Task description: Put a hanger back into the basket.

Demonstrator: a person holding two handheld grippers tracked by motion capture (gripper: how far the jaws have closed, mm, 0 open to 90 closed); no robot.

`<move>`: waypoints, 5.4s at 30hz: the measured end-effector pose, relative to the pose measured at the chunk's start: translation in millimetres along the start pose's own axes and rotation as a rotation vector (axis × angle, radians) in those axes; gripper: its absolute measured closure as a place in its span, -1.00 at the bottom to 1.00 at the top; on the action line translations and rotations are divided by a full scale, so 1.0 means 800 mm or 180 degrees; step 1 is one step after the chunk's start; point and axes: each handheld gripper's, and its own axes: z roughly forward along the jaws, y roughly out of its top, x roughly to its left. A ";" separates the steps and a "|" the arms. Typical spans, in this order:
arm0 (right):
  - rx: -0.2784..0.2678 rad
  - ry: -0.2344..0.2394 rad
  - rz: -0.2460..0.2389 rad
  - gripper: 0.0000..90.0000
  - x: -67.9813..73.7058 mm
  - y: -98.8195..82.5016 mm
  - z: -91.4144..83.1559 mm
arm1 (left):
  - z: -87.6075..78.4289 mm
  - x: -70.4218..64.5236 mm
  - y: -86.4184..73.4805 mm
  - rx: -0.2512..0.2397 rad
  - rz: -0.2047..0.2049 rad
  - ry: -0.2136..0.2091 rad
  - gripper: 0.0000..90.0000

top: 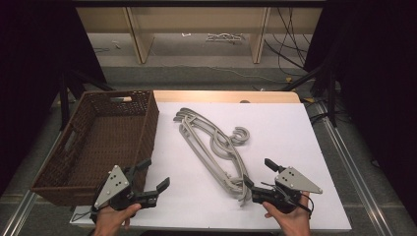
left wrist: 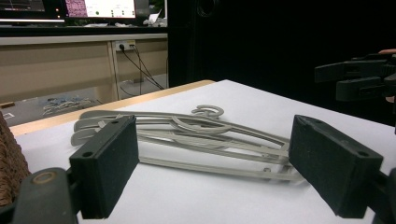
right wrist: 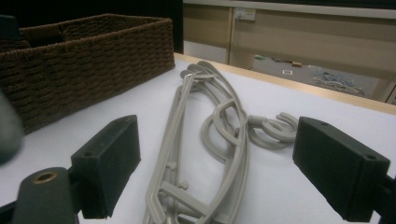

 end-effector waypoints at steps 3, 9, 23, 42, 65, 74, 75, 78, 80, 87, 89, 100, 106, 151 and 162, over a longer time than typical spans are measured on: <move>0.0059 0.0006 -0.0034 -0.65 -0.001 0.003 0.004 | 0.000 0.000 0.000 0.0008 0.0006 -0.0008 -0.65; 0.0117 -0.0011 -0.0095 -0.65 -0.010 0.011 0.015 | 0.001 0.000 0.000 0.0008 0.0013 -0.0016 -0.65; 0.0977 0.0055 -0.0298 -0.56 -0.045 0.046 0.082 | 0.000 0.001 0.000 0.0007 0.0008 0.0008 -0.65; 0.1920 0.0192 -0.0212 -0.04 -0.058 0.017 0.170 | 0.000 0.000 0.000 0.0000 0.0022 -0.0022 -0.64; 0.1943 0.0143 0.0034 0.58 -0.065 0.003 0.193 | 0.001 -0.001 0.000 0.0022 0.0061 -0.0050 -0.63; 0.1720 0.0059 0.0220 0.77 -0.075 0.009 0.187 | 0.000 0.001 0.001 0.0016 0.0046 -0.0046 -0.63; 0.1665 0.0070 0.0248 0.78 -0.076 0.008 0.187 | 0.000 0.001 0.001 0.0025 0.0047 -0.0049 -0.63; 0.1631 0.0038 0.0312 0.78 -0.078 0.007 0.187 | 0.000 0.000 0.001 0.0018 0.0031 -0.0048 -0.63; 0.1669 0.0080 0.0365 0.77 -0.079 0.006 0.187 | 0.000 0.000 0.001 0.0011 0.0022 -0.0052 -0.63; 0.1899 0.0100 0.0328 0.68 -0.076 -0.001 0.193 | 0.000 0.000 0.001 0.0025 0.0040 -0.0050 -0.63; 0.1948 0.0066 0.0371 0.70 -0.074 0.000 0.193 | 0.000 0.001 0.001 0.0022 0.0029 -0.0058 -0.63; 0.1912 0.0025 0.0439 0.74 -0.077 0.006 0.188 | 0.000 0.000 0.001 -0.0001 0.0000 -0.0058 -0.63; 0.1785 0.0063 0.0466 0.76 -0.082 0.010 0.185 | 0.000 0.000 0.001 0.0000 0.0001 -0.0058 -0.63; 0.1394 0.0563 -0.0266 0.83 -0.066 0.063 0.109 | 0.002 -0.002 0.007 0.0062 -0.0007 -0.0213 -0.64; 0.1440 0.0785 -0.0498 0.83 -0.044 0.066 0.090 | 0.032 -0.008 0.028 0.0206 0.0105 -0.0227 -0.66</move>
